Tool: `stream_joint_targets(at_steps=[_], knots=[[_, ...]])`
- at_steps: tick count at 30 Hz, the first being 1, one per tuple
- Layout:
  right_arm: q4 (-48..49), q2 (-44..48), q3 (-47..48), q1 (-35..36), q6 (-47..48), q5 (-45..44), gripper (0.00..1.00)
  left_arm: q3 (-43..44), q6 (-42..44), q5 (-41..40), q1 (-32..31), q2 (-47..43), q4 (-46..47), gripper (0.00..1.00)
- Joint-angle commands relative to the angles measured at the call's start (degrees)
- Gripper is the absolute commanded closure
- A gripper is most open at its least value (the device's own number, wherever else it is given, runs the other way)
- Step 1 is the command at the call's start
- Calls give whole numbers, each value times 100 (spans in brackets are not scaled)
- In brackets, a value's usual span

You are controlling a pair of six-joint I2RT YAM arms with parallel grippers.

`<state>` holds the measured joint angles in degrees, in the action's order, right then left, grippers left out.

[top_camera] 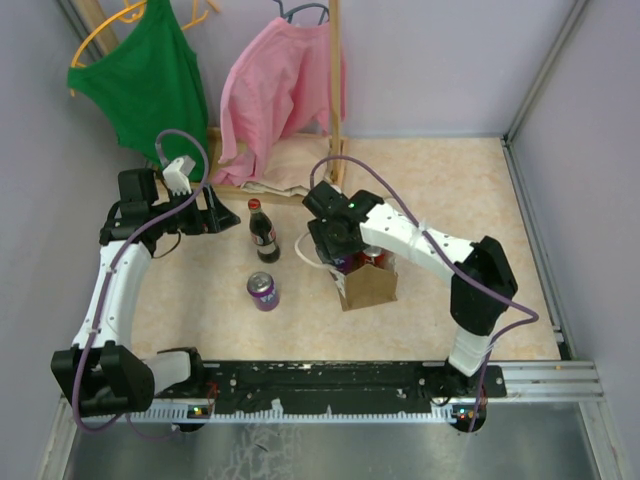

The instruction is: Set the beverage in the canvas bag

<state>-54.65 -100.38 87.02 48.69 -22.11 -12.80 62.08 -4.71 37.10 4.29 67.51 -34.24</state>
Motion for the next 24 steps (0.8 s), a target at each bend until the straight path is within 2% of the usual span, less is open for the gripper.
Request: stream_joint_targets(at_steps=[1,19,20,23,24], knots=[[633,120,144,-63,78,-256,100,3,23,105,40,-20,114,6],[944,286,-747,-203,-140,-312,100,79,-18,95,36,39,127,6],[958,289,-756,-195,-144,-295,95,90,-14,95,36,43,122,6],[1033,359,-775,-201,-153,-256,62,111,-4,97,37,43,105,6],[1058,407,-777,-206,-137,-238,55,110,-1,96,37,43,94,6]])
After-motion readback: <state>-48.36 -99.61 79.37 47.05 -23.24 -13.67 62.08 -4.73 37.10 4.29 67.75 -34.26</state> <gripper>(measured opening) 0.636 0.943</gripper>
